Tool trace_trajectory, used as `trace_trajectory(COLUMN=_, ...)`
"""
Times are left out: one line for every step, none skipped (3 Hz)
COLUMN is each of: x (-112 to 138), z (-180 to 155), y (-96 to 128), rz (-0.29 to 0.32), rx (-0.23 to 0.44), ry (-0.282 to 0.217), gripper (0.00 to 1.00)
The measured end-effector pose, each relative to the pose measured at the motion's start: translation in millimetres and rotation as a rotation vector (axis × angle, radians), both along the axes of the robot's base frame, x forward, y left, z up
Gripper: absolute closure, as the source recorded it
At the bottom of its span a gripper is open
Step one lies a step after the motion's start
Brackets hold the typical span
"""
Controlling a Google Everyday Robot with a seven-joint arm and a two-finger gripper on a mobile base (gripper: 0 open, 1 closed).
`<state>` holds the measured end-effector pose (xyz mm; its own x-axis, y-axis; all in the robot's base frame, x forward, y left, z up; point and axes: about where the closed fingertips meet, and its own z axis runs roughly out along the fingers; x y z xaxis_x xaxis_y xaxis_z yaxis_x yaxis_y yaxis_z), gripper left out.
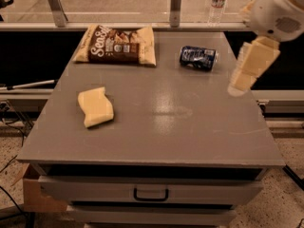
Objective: Place pepsi can upright
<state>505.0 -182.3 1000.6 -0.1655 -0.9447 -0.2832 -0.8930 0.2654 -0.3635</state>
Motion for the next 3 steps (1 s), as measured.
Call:
trace_trajectory(x=56.2, z=-23.0, y=20.6, rz=0.010, rx=0.003, ry=-0.008, gripper=0.00)
trace_trajectory(x=58.1, z=-24.9, y=21.4, rz=0.009, rx=0.008, ry=-0.006, gripper=0.00)
trace_trajectory(x=85.0, z=-40.5, y=30.6, rz=0.030, rx=-0.002, ry=-0.001, gripper=0.00)
